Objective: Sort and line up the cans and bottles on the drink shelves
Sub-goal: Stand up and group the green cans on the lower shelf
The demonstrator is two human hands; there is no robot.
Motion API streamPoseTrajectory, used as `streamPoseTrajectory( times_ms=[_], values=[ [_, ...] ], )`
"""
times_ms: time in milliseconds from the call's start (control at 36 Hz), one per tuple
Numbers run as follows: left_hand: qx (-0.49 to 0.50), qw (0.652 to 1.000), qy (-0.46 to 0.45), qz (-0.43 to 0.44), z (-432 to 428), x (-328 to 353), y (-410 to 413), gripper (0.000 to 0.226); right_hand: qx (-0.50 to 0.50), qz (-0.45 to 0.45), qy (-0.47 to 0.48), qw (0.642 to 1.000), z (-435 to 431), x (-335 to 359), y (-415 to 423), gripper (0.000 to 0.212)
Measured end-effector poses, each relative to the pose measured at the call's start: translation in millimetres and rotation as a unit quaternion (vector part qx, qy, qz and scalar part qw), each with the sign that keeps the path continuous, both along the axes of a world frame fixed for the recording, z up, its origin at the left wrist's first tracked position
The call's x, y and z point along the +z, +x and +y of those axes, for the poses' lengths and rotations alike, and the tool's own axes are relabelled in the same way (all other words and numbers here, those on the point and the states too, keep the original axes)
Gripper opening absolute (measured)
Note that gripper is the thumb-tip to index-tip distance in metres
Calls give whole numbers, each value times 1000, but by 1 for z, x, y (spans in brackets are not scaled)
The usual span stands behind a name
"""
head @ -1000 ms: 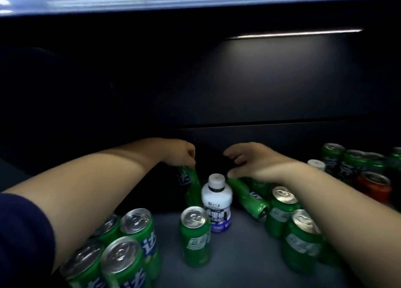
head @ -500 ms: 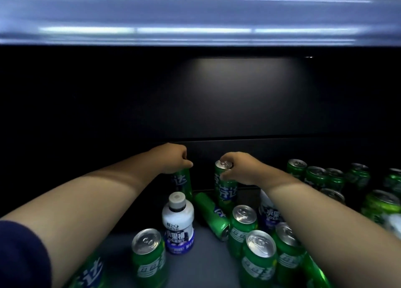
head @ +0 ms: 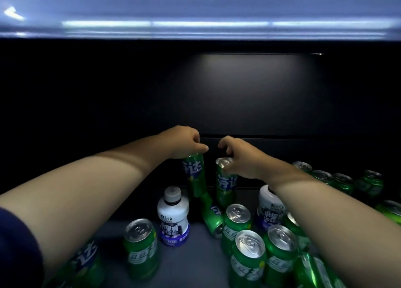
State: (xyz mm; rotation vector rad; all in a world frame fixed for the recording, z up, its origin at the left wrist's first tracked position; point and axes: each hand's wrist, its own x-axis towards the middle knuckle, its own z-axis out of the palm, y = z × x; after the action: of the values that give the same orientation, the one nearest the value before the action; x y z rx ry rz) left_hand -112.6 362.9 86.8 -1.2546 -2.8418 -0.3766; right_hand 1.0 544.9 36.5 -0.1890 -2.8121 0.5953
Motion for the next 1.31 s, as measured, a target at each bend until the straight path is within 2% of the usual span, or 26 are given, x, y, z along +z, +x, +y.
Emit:
streamPoseTrajectory(
  times_ms=[139,222,361,472,667,944,1167,1306],
  values=[
    [1,998,40,47,-19,32,24,34,56,100,-31,993,-12,38,19,59],
    [13,996,73,44,-39,47,41,36,94,121,-43,987,-27,58,37,60],
    [58,995,65,44,-76,63,75,40,160,92,-73,980,-62,71,64,59],
    [116,992,6,54,-102,59,102,43,203,70,-56,975,-90,64,73,59],
    [127,990,-54,29,-150,23,122,40,263,40,-79,961,-129,30,77,69],
    [91,992,-83,-5,-178,-8,115,37,246,17,-51,968,-163,-3,77,67],
    [39,991,-125,5,-180,-38,103,37,195,-18,-42,980,-183,-24,77,72],
    [17,988,-153,20,-187,-55,96,42,154,-11,-55,986,-192,-34,81,67]
  ],
)
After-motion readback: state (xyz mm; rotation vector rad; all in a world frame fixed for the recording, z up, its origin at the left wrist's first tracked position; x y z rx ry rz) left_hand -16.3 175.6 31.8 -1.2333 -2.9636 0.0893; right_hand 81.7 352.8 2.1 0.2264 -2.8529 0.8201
